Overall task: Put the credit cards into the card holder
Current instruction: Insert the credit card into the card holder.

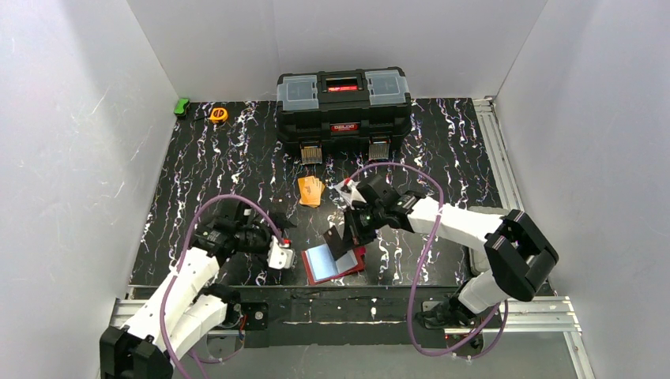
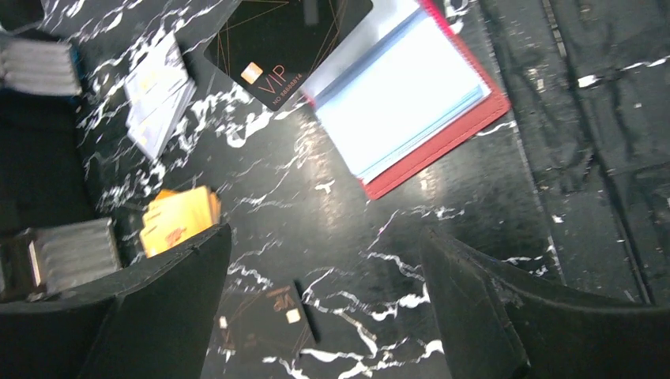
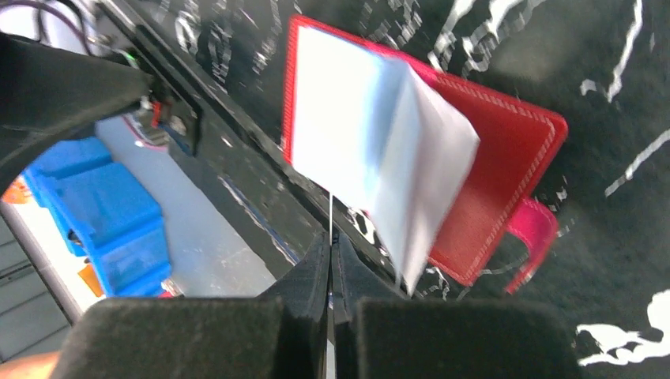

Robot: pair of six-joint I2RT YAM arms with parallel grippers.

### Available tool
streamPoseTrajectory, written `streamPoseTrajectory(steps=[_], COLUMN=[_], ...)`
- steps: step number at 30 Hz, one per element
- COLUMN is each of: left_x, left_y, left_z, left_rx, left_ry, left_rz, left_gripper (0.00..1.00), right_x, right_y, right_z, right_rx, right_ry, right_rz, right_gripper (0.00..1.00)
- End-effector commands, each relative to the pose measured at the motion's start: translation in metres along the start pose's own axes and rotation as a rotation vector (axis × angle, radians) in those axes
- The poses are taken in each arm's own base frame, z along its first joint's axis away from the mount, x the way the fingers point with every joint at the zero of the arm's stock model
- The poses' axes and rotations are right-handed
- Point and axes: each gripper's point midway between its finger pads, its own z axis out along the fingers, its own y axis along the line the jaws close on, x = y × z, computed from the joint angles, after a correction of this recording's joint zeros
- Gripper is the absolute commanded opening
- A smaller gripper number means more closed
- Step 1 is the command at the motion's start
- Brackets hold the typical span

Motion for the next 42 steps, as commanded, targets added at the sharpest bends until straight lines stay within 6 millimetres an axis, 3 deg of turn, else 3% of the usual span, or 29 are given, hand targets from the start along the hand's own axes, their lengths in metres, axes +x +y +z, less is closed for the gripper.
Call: streamPoseTrajectory(steps=[1,7,12,22,33,42], left_x=[-0.011,-0.012,-0.011,-0.011,-0.003,0.002], left_y=[-0.021,-0.028,-0.025,-0.038,-0.053,-0.063], left_z=[0.016,0.037,0.055,0.074,0.083,0.085], left_rx=[0.074,0.149,0.206,0.276,0.306,0.328], left_ry=[-0.071,-0.124,-0.156,-0.190,-0.177,-0.177], left_rz=[0.068,0.175,0.205,0.264,0.301,0.337], left_gripper=[0.87,0.81,0.64,0.42,0.27,0.25], right_x=[0.024,0.038,0.040,0.035,0.032,0.035], right_y=[-0.022,-0.031,-0.030,-0.020,-0.018,-0.027], right_z=[-0.002,0.000,0.003,0.007,0.016,0.015], right_rx=[0.060,0.074,0.058,0.010,-0.013,0.011], right_ry=[0.038,0.091,0.120,0.168,0.215,0.216], right_rz=[0.000,-0.002,-0.013,-0.049,-0.052,-0.019], right_gripper=[0.01,0.01,0.01,0.01,0.01,0.01])
